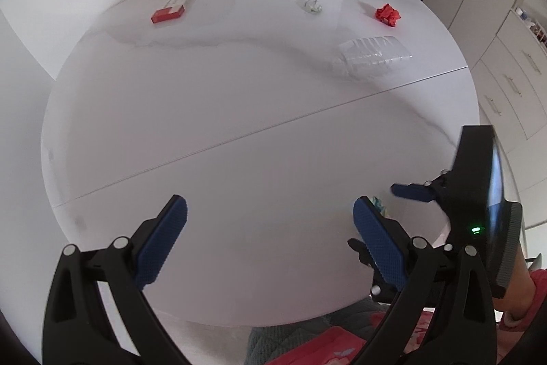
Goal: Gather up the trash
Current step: 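Grasp the yellow-and-blue paper with the right tool while the left tool grasps the clear plastic bottle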
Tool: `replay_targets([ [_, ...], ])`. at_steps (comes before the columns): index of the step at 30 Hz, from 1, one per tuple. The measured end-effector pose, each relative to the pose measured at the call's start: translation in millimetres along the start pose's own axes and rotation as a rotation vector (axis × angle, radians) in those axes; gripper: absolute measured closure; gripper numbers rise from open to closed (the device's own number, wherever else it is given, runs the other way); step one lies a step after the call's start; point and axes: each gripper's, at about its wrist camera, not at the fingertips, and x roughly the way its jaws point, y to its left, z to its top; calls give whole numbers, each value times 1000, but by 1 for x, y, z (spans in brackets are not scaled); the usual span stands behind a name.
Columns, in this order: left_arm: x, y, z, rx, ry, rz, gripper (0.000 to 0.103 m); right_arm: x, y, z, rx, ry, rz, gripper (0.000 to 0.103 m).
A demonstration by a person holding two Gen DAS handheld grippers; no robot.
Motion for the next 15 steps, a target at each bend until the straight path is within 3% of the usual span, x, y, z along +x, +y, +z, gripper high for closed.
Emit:
replay_targets([
  [3, -5, 5, 1, -6, -14, -9, 10, 5, 3, 4, -26, 9, -30, 42],
  [5, -5, 7, 4, -5, -20, -17, 10, 5, 2, 6, -23, 12, -39, 62],
  [6, -5, 6, 6, -2, -22, -18, 10, 4, -1, 8, -11, 12, -34, 67],
  [15, -1, -1, 30, 59, -47, -54, 10, -17, -16, 6, 103, -32, -47, 68],
])
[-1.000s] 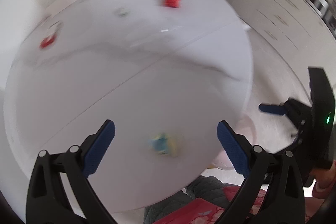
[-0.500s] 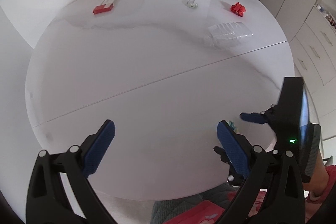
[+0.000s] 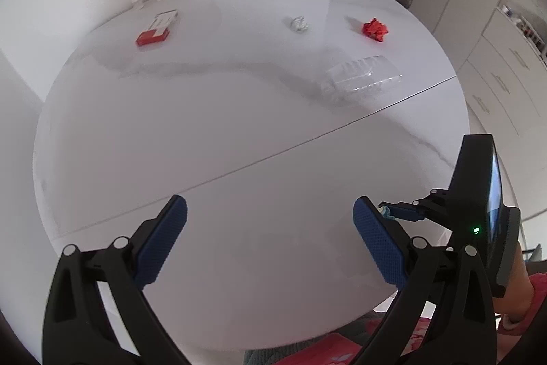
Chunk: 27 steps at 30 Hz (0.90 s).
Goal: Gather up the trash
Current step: 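Grasp the yellow-and-blue paper with the right tool while the left tool grasps the clear plastic bottle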
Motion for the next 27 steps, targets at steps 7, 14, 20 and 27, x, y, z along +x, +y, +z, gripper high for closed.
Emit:
replay_targets([
  [7, 11, -18, 25, 84, -7, -48, 10, -24, -25, -6, 114, -41, -39, 68],
  [14, 40, -46, 61, 260, -1, -132, 10, -53, -58, -13, 263, -80, -106, 68],
  [20, 97, -92, 102, 612, 15, -215, 8, -69, -94, -15, 417, -94, -171, 68],
  [27, 162, -138, 136, 891, 78, -273, 8, -89, -116, -35, 618, -117, -223, 68],
])
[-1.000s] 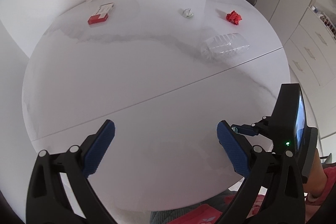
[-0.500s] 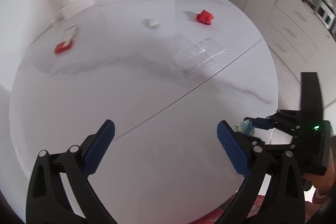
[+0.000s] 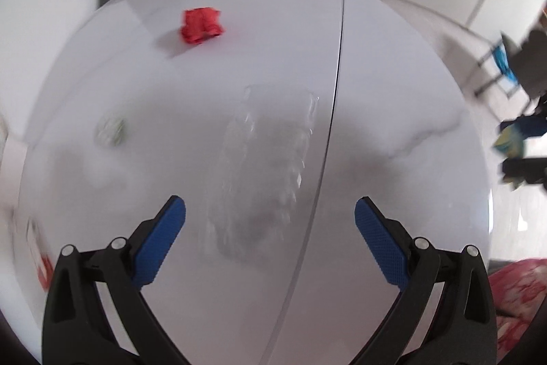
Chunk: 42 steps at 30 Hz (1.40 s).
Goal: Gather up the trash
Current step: 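Grasp the yellow-and-blue paper with the right tool while the left tool grasps the clear plastic bottle, then drop the paper into the bin with the right tool while the left tool drops the bottle in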
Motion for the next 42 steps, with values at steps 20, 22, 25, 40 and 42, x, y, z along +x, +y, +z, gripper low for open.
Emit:
replay_targets([
  [20, 9, -18, 9, 44, -48, -145, 38, 4, -92, -61, 329, 31, -70, 68],
  [22, -5, -30, 5, 1, -69, -169, 38, 26, -113, -81, 376, 73, -70, 68],
  [25, -26, -54, 0, -56, -99, -203, 38, 81, -147, -121, 435, 161, -67, 68],
  [40, -24, -206, 10, -83, -31, -278, 38, 180, -194, -200, 493, 304, 7, 18],
  [42, -20, -223, 16, -52, -26, -279, 38, 151, -203, -201, 491, 262, -27, 13],
])
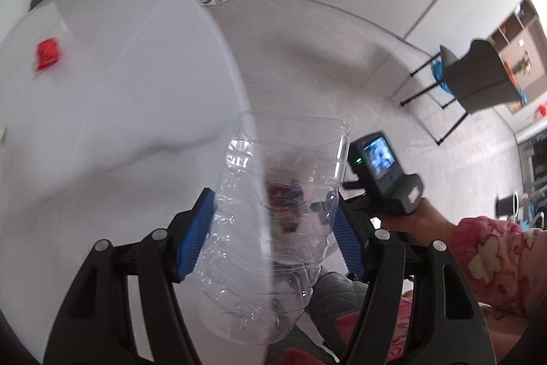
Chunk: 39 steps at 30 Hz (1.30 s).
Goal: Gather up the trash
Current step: 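Drop the paper into the bin with the right tool while the left tool drops the bottle in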
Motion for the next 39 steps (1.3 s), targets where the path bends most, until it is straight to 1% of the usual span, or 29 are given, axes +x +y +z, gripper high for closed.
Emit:
replay_targets([
  [2, 13, -21, 6, 31, 13, -2, 38, -34, -16, -6, 12, -61, -36, 8],
  [4, 29, -43, 10, 55, 34, -8, 38, -63, -32, -13, 31, -108, -65, 6],
  [7, 59, -66, 15, 68, 83, -16, 38, -95, -59, -23, 69, -158, -98, 5],
  [9, 94, -79, 13, 69, 129, -7, 38, -107, -77, -27, 95, -178, -110, 5],
  [10, 107, -83, 11, 65, 148, 0, 38, -110, -83, -27, 107, -184, -112, 5],
  [13, 174, -85, -2, 23, 249, 34, 38, -116, -104, -32, 158, -197, -107, 5],
  [17, 248, -71, -21, -42, 357, 64, 38, -108, -121, -36, 197, -197, -80, 5],
  [20, 291, -63, -36, -73, 422, 73, 39, -101, -127, -34, 205, -184, -64, 5],
  [22, 307, -60, -43, -78, 444, 85, 39, -95, -126, -34, 198, -176, -61, 5],
  [26, 318, -57, -51, -98, 468, 87, 37, -85, -127, -33, 182, -159, -57, 5],
  [30, 308, -67, -46, -96, 448, 82, 25, -88, -128, -29, 179, -162, -56, 5],
  [31, 305, -69, -46, -96, 441, 81, 24, -90, -128, -28, 178, -167, -58, 5],
  [34, 282, -75, -36, -117, 416, 50, 24, -103, -124, -26, 174, -196, -62, 5],
  [35, 268, -76, -30, -131, 398, 34, 24, -109, -122, -24, 169, -208, -65, 5],
  [38, 220, -83, -9, -149, 322, 5, 24, -132, -117, -18, 147, -249, -78, 5],
  [39, 203, -86, -4, -152, 295, -2, 22, -142, -114, -15, 137, -267, -84, 5],
])
